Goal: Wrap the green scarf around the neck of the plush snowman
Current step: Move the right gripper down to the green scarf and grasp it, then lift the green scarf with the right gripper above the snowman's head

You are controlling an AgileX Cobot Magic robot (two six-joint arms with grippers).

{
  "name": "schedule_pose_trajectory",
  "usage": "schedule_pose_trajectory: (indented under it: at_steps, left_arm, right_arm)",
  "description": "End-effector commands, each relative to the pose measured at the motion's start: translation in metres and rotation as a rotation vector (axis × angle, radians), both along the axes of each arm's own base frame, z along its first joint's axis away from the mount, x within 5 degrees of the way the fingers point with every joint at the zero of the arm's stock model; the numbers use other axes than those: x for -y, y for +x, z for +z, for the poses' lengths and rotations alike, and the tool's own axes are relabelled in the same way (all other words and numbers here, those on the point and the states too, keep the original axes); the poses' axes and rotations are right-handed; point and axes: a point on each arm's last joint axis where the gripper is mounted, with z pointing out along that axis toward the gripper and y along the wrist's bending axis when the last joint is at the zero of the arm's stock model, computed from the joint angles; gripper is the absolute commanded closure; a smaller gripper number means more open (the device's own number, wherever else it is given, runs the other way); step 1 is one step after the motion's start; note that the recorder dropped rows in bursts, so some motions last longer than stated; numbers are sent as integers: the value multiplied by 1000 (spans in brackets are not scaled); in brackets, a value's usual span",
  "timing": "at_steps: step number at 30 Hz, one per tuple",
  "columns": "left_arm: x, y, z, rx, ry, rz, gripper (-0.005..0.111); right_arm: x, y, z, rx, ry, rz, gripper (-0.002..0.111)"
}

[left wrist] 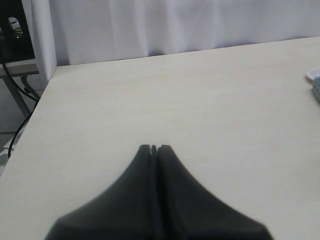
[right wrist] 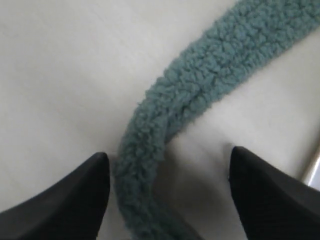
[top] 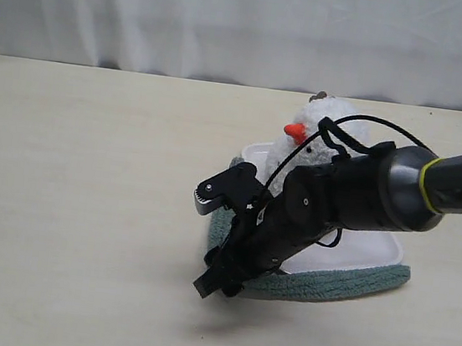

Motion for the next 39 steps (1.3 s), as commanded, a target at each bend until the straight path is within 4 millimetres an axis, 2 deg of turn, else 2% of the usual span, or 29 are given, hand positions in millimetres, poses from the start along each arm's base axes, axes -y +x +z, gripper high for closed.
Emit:
schedule_pose_trajectory:
  at_steps: [1,3,6,11,12,17,26,28,33,35,36,39]
  left_arm:
    - [0,0,0,8,-2,1,107]
    - [0,0,0,8,-2,1,107]
    - [0,0,0,8,-2,1,107]
    - [0,0,0,8,-2,1,107]
    - [0,0,0,8,-2,1,107]
    - [0,0,0,8,-2,1,107]
    - [0,0,0,8,-2,1,107]
    - [0,0,0,8,-2,1,107]
    - [0,0,0,8,-2,1,107]
    - [0,0,0,8,-2,1,107]
    - [0,0,0,8,-2,1,107]
    - [0,0,0,8,-2,1,107]
  right_arm:
    - [-1,3,-10,7,-20,27,43]
    - [-1,3,-14,-1,-28,32,48]
    - [0,2,-13,-10,-32,34,65]
    - [2,-2,2,-12,-42,81,102]
    - [2,-3,8,-10,-40,88,104]
    - [5,-8,45,39,1,94,104]
    - [21,-33,142,222,167,72,104]
    - [29,-46,173,285,240,61,104]
    - [50,-75,227,444,350,71,104]
    - [56,-81,242,498,371,78,104]
    - [59,-85,259,554,391,87,104]
    - [62,-83,285,701,400,111,104]
